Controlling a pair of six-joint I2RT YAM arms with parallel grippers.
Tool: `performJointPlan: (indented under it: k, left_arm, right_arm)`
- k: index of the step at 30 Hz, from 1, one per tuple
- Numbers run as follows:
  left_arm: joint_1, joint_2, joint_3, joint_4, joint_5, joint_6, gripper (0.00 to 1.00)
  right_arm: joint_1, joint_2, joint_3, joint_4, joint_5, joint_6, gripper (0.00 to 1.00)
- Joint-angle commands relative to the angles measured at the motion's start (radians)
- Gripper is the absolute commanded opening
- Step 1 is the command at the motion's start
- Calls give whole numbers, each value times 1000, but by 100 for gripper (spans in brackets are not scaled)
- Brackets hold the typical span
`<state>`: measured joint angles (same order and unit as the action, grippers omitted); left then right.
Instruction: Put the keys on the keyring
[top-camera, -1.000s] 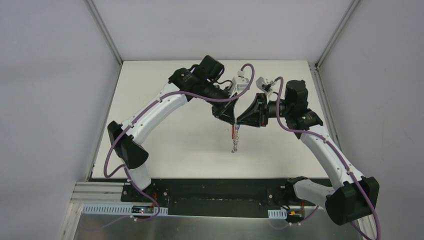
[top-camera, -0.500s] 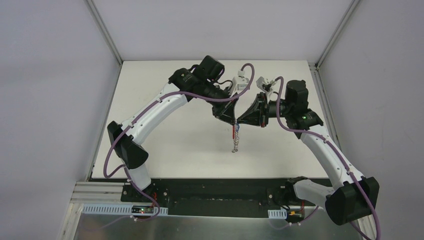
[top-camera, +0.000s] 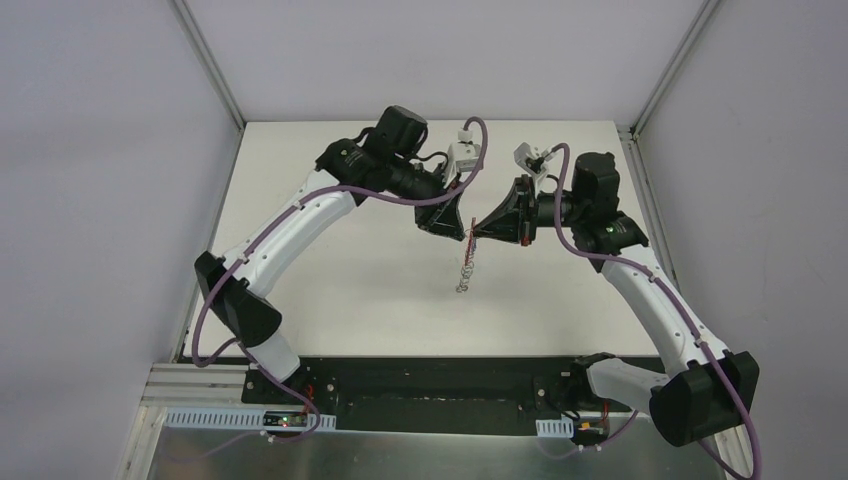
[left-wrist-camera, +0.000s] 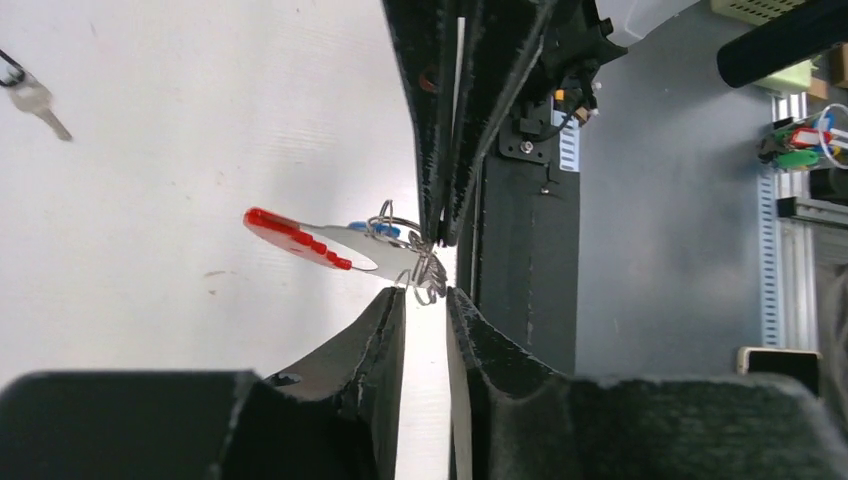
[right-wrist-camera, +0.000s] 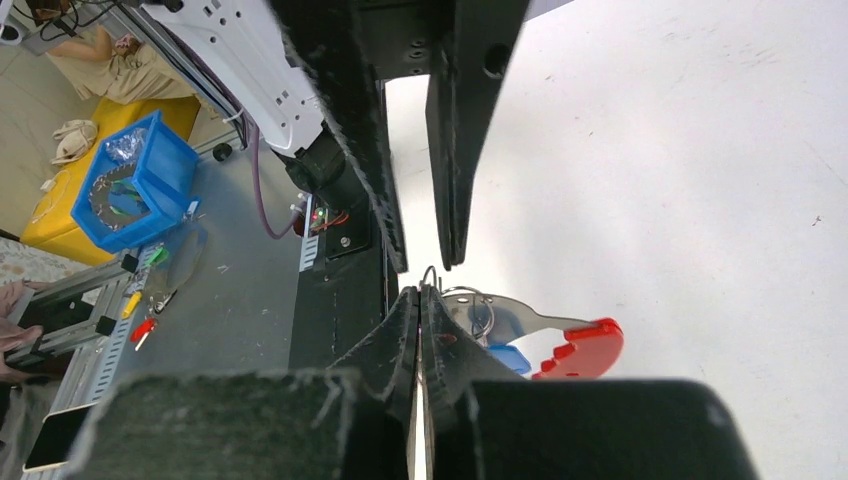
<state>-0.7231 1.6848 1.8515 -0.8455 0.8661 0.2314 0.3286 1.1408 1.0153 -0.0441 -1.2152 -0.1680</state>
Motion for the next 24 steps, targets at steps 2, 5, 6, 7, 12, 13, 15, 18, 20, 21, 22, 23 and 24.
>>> performJointPlan:
  k: [2,5,6,7,12,13,15,18,20,21,22,23,24]
  left_arm:
    - [16,-142,-117,197,43,66,26]
    - [17,-173,-181,283,45,61,30]
    - [19,-178,-194,300,47,64,31]
    - [19,-182,-206,316,51,73,32]
    - [22,-188,-244,337,52,145,36]
    - [23,-188,-243,335,53,158,37]
    - [25,-184,-239,323,55,186,37]
    - [27,-183,-248,325,79,203,38]
    - [27,-183,-262,334,107,204,38]
    - [27,-185,-271,342,115,201,37]
    - [27,-186,-281,352,120,198,37]
    - [27,-187,-290,362,125,195,36]
    - [27,-188,-299,370,128,192,36]
  right_arm:
    - [-6,9,61,39,-3,47,0]
    - [-5,13,63,75,-4,68,0]
    - [-6,13,62,79,-4,72,0]
    - [-5,13,62,79,-6,73,0]
    - [-6,13,55,107,-33,97,0]
    - [-6,12,53,110,-40,97,0]
    - [-6,10,50,114,-49,98,0]
    - [-12,7,41,134,-61,111,0]
    - [-15,4,32,162,-67,133,0]
    - [-16,3,28,174,-70,142,0]
    - [-18,4,23,186,-74,152,0]
    - [-18,2,19,197,-77,159,0]
    - [-20,2,15,203,-78,164,0]
